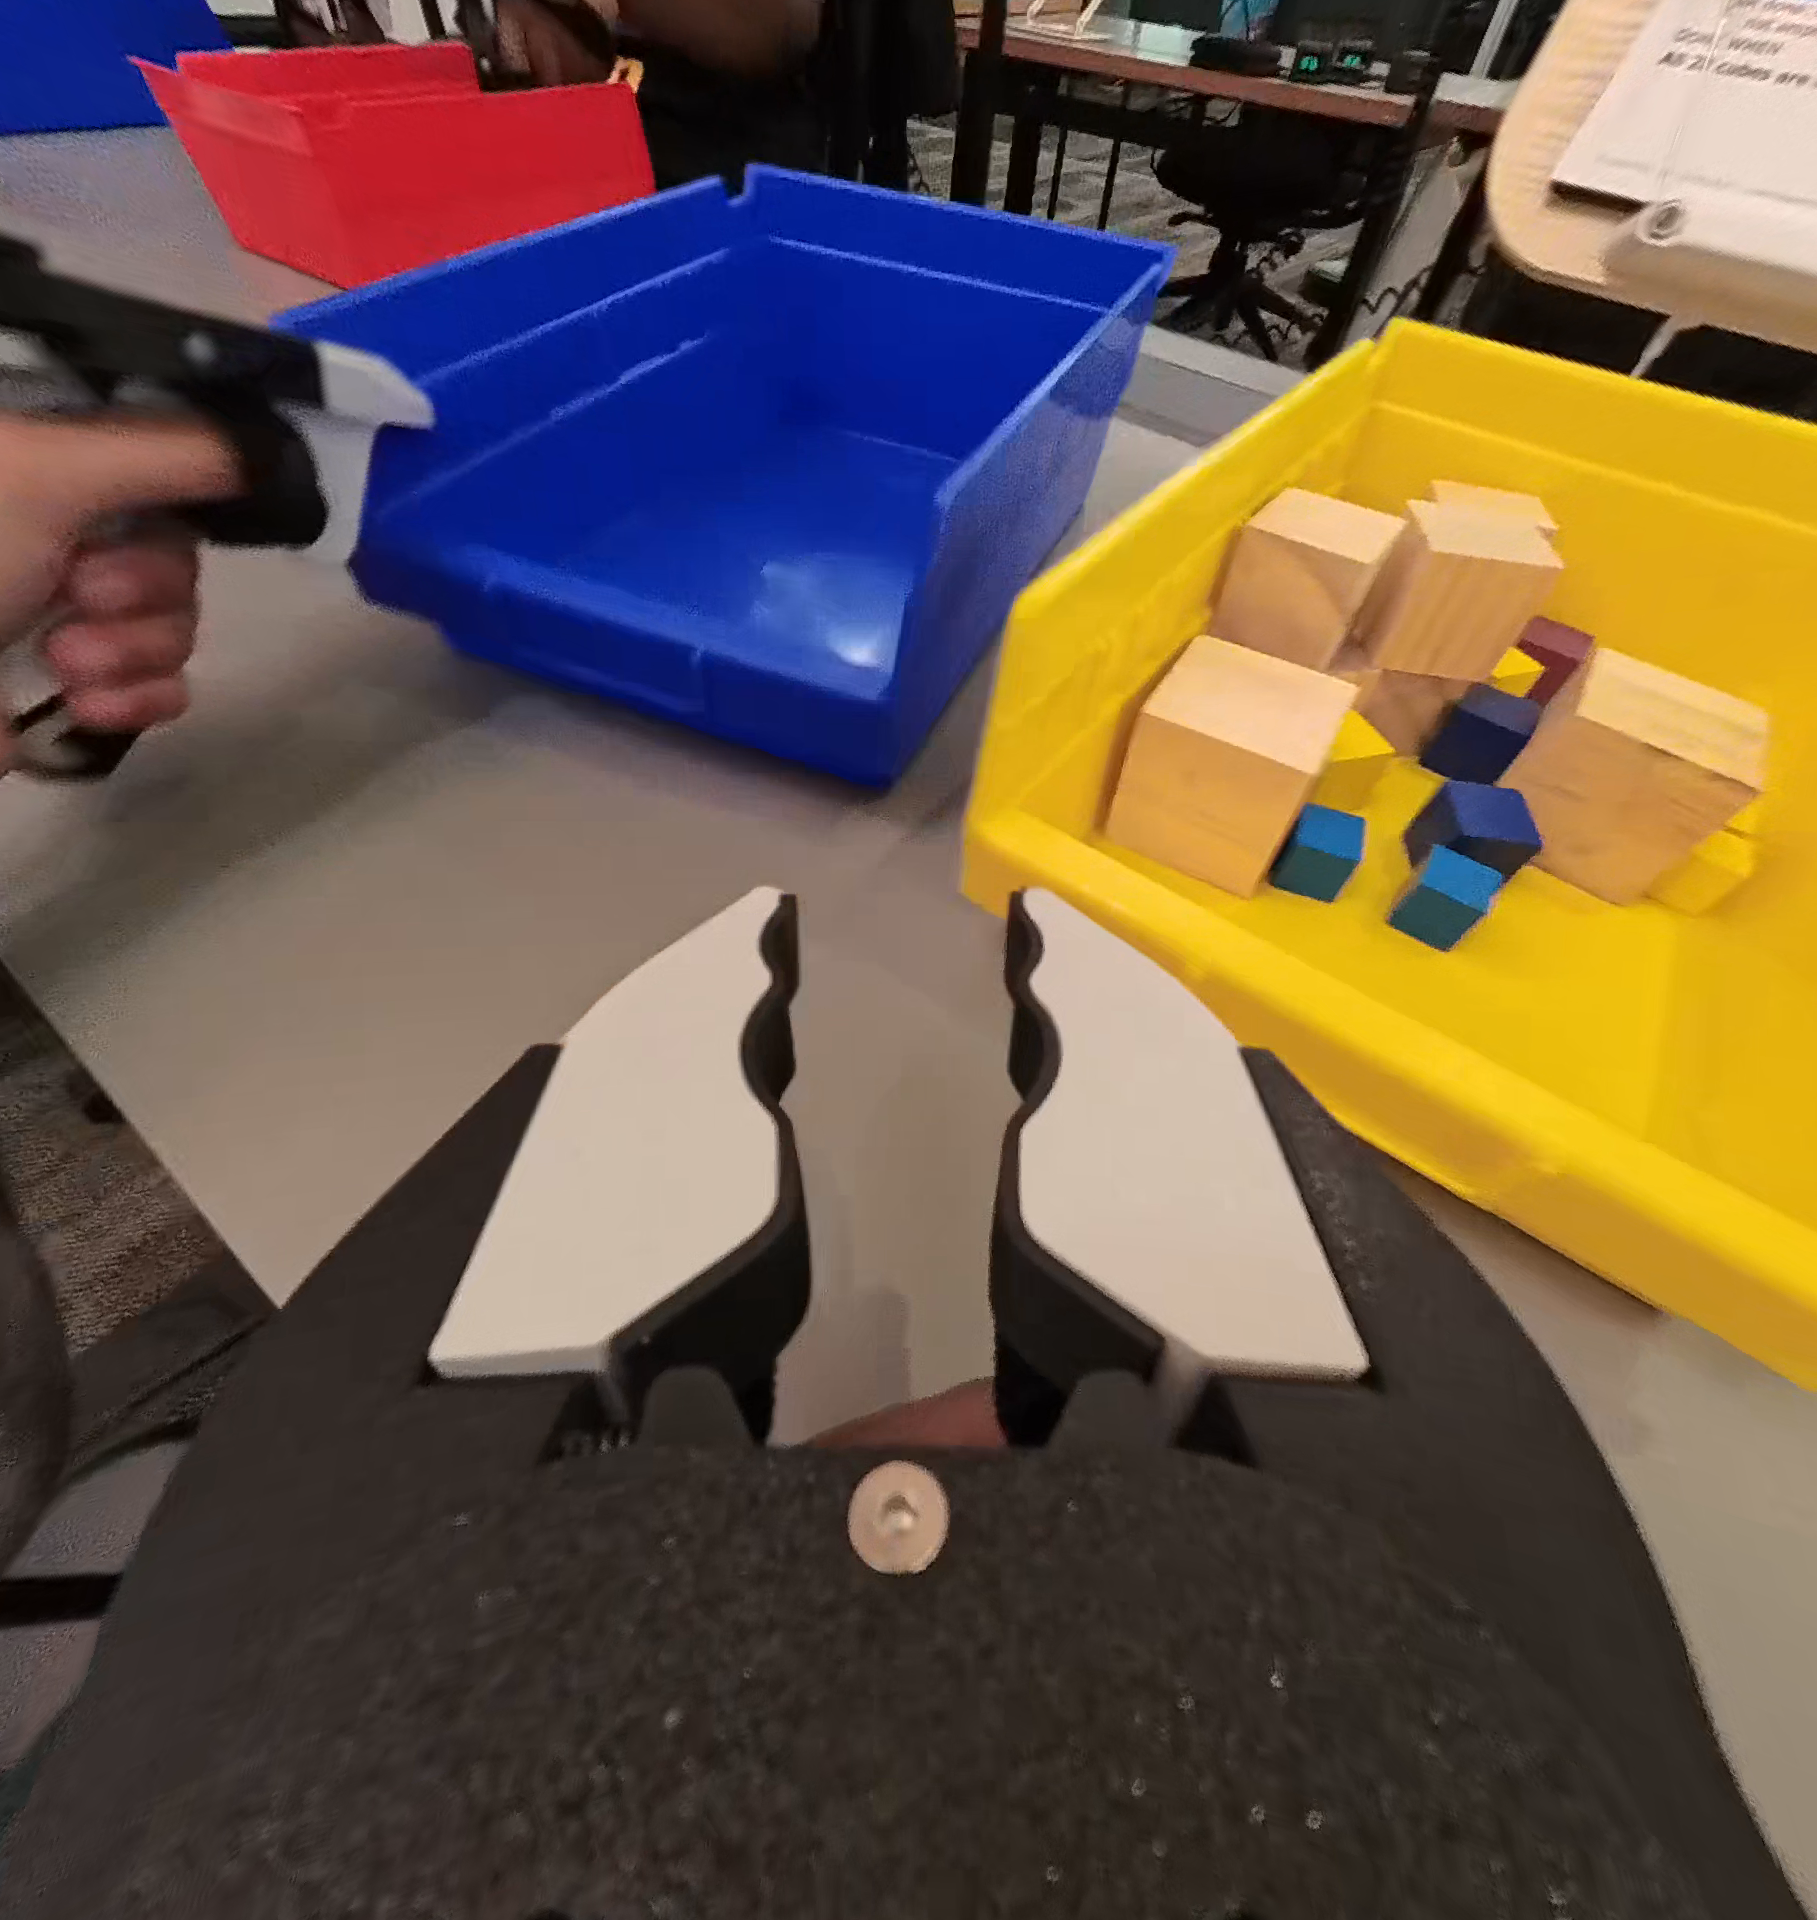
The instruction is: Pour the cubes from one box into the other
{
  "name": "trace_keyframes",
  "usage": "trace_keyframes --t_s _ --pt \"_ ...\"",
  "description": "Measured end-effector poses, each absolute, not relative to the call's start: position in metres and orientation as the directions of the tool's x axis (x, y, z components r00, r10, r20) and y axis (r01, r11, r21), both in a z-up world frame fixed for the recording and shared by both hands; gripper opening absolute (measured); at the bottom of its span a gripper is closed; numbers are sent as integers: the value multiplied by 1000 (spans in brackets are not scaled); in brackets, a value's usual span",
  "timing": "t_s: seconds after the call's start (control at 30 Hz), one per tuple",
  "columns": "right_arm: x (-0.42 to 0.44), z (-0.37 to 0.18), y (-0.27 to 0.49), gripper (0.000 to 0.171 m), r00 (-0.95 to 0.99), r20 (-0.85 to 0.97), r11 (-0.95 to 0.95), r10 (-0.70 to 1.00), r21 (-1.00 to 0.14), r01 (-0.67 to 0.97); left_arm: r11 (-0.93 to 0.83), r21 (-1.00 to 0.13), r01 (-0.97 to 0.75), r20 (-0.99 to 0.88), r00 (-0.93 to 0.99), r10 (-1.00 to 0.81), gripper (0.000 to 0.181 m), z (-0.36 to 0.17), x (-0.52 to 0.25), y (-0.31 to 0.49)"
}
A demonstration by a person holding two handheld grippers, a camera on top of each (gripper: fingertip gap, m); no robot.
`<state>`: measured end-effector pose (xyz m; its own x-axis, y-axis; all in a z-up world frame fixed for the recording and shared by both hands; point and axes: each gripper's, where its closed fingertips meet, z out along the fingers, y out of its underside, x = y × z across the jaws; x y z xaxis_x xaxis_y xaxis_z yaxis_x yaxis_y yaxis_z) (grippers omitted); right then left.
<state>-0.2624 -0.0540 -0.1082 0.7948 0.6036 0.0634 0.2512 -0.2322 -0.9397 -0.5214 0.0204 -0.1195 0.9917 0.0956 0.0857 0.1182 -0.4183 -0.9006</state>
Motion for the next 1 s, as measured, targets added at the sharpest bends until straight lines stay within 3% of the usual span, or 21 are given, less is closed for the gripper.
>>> trace_keyframes --t_s 0.2,0.23,0.27,0.33,0.47,0.57,0.8,0.9,1.0 --pt "-319 -118 -58 60 762 -51 -306 645 -932 197 -401 -891 212 146 971 189 4 -119 -516 -78" --pt "-327 -121 -59 57 757 -50 -313 651 -927 207 -403 -888 220 150 968 199 3 -119 -514 -92" --pt "-333 -126 -61 32 754 -40 -321 656 -919 230 -400 -887 231 158 965 207 3 -119 -511 -104" --pt "-329 -122 -62 11 797 -31 -343 603 -913 223 -391 -889 238 151 959 241 4 -118 -506 -126" --pt "-325 -105 -73 4 811 -33 -322 584 -926 195 -320 -937 141 42 954 297 4 -93 -498 -154" --pt "-309 -59 -77 4 827 12 -195 562 -970 146 -202 -976 81 19 957 289 3 -48 -483 -157" --pt "-184 73 -54 4 920 92 36 381 -996 84 -17 -998 53 52 996 78 4 70 -371 -104" --pt "-99 92 -41 5 945 108 24 310 -994 106 -41 -997 70 72 996 -57 4 92 -290 -68" --pt "11 81 -27 5 981 87 -28 175 -995 93 -68 -997 26 38 983 -178 4 83 -183 -31"
